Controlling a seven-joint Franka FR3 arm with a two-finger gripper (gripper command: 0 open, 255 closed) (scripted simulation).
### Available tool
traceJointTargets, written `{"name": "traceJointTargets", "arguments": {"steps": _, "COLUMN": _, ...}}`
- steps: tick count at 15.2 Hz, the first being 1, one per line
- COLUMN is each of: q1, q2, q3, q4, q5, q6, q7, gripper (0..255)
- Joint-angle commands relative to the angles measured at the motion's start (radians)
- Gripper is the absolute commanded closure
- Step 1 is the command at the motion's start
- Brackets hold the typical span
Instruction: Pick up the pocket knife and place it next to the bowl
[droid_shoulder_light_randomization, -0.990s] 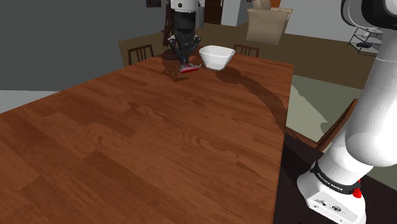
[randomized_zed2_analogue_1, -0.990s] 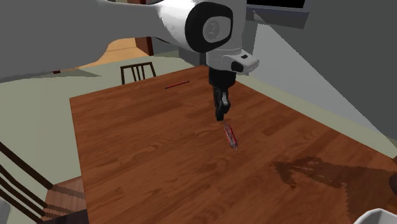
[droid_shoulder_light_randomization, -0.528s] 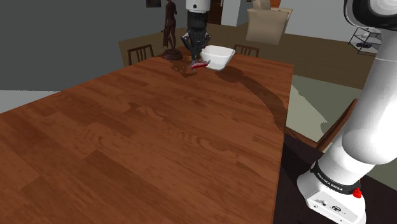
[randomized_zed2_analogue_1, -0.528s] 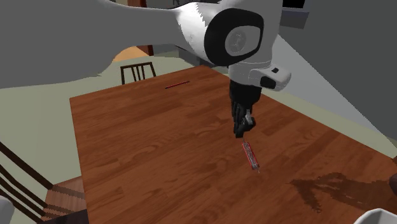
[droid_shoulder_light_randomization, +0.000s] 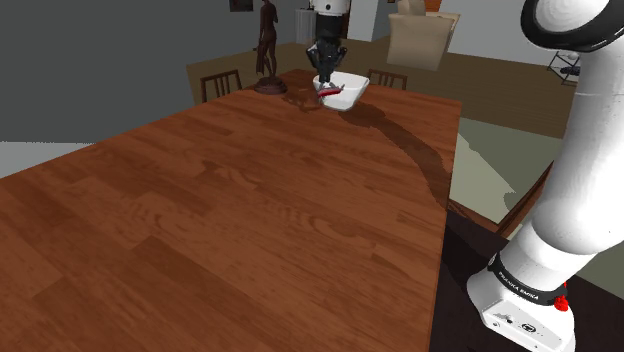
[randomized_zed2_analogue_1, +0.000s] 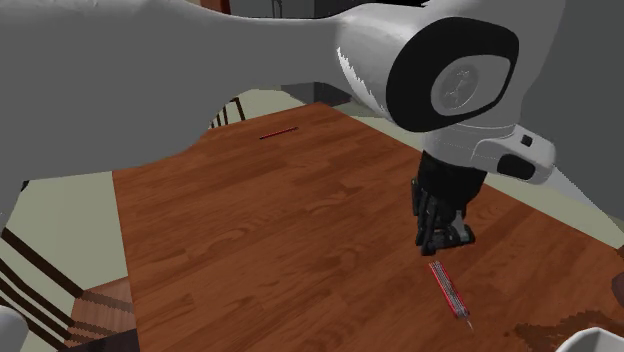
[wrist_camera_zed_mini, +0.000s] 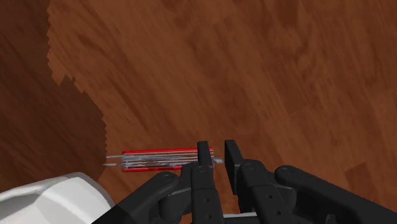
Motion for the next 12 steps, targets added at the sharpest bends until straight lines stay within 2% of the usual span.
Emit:
{"name": "traceJointTargets", "arguments": {"steps": 1, "q1": -0.022, "q2": 0.030, "q3": -0.014, "q4": 0.044, "q5": -0.003, "q6": -0.014, "q7": -0.040, "gripper": 255}}
{"name": "traceJointTargets", "arguments": {"steps": 7, "q1": -0.074, "q2": 0.157, "q3": -0.049, "q4": 0.238, "q5": -0.017, "q6": -0.080, "q7": -0.145, "gripper": 255}}
{"name": "traceJointTargets", "arguments": {"steps": 12, "q1": -0.085, "q2": 0.132, "q3": -0.049, "q4": 0.132, "q5": -0.012, "q6": 0.002, "q7": -0.143, "gripper": 255}}
